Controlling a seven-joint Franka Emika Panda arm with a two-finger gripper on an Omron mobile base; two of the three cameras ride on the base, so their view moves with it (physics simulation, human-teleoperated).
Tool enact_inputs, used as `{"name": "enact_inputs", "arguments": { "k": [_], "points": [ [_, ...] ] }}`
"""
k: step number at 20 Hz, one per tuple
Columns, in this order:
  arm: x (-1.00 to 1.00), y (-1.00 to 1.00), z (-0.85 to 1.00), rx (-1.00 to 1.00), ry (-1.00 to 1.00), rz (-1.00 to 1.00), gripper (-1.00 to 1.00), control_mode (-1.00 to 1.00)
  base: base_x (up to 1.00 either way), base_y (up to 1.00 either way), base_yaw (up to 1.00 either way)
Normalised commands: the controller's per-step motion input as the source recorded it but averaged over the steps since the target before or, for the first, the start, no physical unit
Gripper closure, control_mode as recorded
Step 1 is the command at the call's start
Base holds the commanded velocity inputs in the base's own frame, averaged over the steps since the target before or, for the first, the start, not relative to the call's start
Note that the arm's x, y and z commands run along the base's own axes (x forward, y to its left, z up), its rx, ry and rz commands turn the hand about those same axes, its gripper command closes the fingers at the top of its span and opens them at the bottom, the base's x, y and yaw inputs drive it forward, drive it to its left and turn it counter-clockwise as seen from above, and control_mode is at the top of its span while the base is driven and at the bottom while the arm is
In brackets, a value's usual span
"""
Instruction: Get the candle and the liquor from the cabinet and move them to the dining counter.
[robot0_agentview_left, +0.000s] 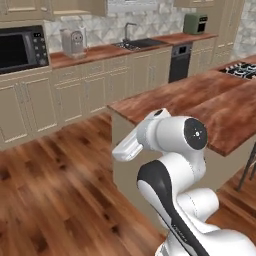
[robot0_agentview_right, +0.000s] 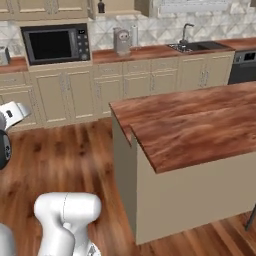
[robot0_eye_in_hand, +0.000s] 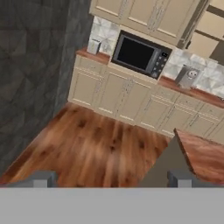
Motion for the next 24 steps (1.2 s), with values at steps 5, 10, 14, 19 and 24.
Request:
{"name": "enact_inputs", "arguments": {
  "k": [5, 10, 14, 19, 24],
  "points": [
    [0.0, 0.0, 0.0, 0.0, 0.0, 0.0, -1.0, 1.0, 0.64, 1.0, -0.2],
    [0.0, 0.0, 0.0, 0.0, 0.0, 0.0, -1.0, 1.0, 0.7, 1.0, -0.27],
    [0.0, 0.0, 0.0, 0.0, 0.0, 0.0, -1.0, 1.0, 0.72, 0.95, -0.36],
    [0.0, 0.0, 0.0, 0.0, 0.0, 0.0, -1.0, 1.0, 0.69, 0.87, -0.4],
    [0.0, 0.0, 0.0, 0.0, 0.0, 0.0, -1.0, 1.0, 0.66, 0.8, -0.44]
  ]
}}
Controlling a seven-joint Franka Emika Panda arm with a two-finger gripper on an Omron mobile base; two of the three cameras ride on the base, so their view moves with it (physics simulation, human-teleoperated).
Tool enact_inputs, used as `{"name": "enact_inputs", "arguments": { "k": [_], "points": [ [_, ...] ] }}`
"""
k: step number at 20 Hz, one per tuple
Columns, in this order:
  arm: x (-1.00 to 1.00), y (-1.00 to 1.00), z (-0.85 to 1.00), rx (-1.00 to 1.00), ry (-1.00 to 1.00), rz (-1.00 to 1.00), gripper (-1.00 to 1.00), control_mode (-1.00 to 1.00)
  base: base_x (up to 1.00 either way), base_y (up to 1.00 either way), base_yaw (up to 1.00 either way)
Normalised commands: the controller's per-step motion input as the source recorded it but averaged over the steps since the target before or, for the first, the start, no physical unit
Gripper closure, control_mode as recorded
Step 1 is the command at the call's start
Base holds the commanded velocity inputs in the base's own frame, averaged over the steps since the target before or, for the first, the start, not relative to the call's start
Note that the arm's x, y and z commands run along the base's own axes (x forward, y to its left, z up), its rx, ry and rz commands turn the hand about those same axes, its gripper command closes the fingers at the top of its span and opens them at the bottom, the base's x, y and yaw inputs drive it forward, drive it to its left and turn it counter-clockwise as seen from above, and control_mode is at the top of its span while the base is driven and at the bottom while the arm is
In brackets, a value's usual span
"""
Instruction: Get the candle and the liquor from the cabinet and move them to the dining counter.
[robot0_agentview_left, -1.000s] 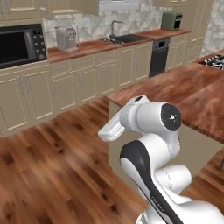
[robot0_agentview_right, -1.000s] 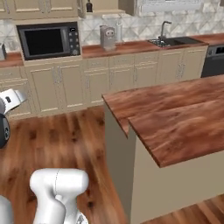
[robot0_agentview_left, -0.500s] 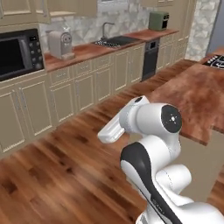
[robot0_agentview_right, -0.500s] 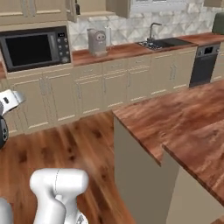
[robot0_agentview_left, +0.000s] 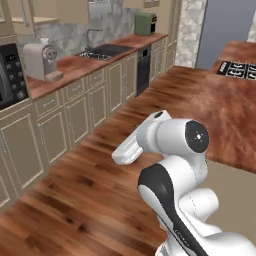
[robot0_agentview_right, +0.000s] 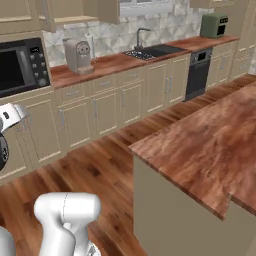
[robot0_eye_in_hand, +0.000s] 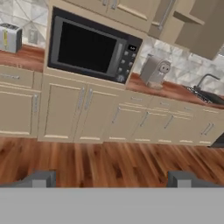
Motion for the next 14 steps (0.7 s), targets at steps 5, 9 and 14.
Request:
{"name": "enact_inputs", "arguments": {
  "k": [5, 9, 14],
  "points": [
    [0.0, 0.0, 0.0, 0.0, 0.0, 0.0, -1.0, 1.0, 0.62, 0.85, -0.42],
    [0.0, 0.0, 0.0, 0.0, 0.0, 0.0, -1.0, 1.0, 0.61, 0.87, -0.41],
    [0.0, 0.0, 0.0, 0.0, 0.0, 0.0, -1.0, 1.0, 0.64, 0.69, -0.38]
  ]
}}
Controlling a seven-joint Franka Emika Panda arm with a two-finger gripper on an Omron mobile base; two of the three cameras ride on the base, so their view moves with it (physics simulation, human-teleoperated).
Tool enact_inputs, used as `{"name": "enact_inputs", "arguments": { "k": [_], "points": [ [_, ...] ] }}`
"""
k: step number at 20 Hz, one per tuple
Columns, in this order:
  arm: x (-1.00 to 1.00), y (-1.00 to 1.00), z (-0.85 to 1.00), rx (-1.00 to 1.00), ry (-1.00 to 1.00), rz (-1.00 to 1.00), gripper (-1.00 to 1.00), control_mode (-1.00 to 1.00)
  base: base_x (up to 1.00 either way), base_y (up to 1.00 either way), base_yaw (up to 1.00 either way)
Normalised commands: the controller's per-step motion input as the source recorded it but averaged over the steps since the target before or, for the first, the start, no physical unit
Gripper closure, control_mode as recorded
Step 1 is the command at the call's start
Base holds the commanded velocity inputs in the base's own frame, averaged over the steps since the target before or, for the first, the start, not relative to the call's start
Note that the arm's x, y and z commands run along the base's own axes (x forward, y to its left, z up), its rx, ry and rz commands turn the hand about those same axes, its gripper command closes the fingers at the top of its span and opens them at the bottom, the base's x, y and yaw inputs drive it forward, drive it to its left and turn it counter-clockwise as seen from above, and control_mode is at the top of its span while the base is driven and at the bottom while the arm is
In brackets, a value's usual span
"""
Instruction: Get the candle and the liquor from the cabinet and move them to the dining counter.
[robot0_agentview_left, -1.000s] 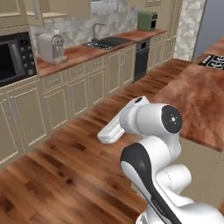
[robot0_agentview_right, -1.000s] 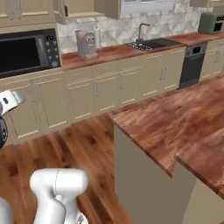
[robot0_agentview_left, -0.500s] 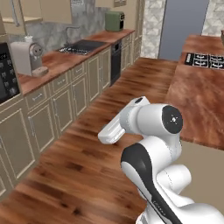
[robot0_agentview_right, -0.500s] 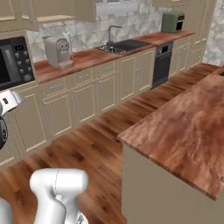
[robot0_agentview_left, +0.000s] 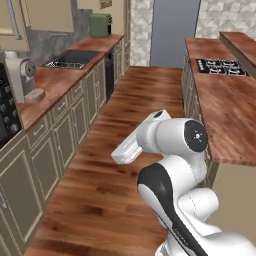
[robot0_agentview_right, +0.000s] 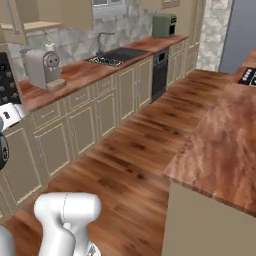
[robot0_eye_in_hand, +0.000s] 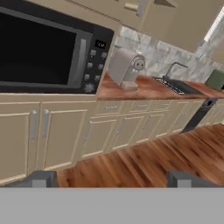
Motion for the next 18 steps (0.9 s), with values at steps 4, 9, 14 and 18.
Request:
{"name": "enact_inputs", "arguments": {
  "k": [4, 9, 14, 18],
  "points": [
    [0.0, 0.0, 0.0, 0.0, 0.0, 0.0, -1.0, 1.0, 0.66, 0.76, -0.39],
    [0.0, 0.0, 0.0, 0.0, 0.0, 0.0, -1.0, 1.0, 0.68, 0.76, -0.37],
    [0.0, 0.0, 0.0, 0.0, 0.0, 0.0, -1.0, 1.0, 0.74, 0.51, -0.29],
    [0.0, 0.0, 0.0, 0.0, 0.0, 0.0, -1.0, 1.0, 0.81, 0.0, -0.05]
  ]
}}
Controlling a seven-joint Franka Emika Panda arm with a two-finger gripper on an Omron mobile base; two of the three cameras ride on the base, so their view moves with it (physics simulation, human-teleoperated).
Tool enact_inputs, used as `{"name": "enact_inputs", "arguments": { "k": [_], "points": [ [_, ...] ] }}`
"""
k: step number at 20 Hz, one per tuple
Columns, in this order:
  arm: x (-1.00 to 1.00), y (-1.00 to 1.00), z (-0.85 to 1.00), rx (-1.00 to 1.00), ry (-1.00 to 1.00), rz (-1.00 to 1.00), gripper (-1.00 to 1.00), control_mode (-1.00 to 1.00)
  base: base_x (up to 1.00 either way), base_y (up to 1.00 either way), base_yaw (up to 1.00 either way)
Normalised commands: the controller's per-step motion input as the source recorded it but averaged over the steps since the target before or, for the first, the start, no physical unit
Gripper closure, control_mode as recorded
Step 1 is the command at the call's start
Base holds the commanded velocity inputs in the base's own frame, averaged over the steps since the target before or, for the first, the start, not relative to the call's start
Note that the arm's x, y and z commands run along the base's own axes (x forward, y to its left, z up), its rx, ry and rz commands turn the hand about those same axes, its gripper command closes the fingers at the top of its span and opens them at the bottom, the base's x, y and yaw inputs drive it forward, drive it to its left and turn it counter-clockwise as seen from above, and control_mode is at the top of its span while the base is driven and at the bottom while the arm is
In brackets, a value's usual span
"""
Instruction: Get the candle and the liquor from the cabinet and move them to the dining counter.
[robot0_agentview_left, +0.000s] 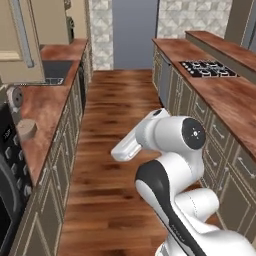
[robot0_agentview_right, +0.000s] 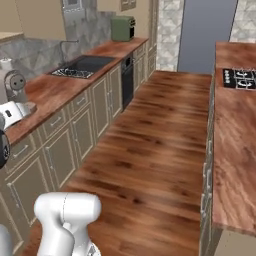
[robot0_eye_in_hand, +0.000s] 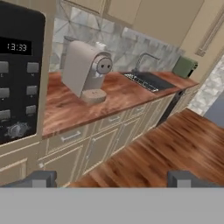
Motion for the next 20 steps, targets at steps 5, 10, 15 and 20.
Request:
{"name": "enact_inputs", "arguments": {
  "k": [5, 10, 15, 20],
  "points": [
    [0.0, 0.0, 0.0, 0.0, 0.0, 0.0, -1.0, 1.0, 0.92, 0.0, 0.0],
    [0.0, 0.0, 0.0, 0.0, 0.0, 0.0, -1.0, 1.0, 1.0, 0.1, 0.1],
    [0.0, 0.0, 0.0, 0.0, 0.0, 0.0, -1.0, 1.0, 0.78, 0.43, 0.32],
    [0.0, 0.0, 0.0, 0.0, 0.0, 0.0, -1.0, 1.0, 0.55, 0.4, 0.43]
  ]
}}
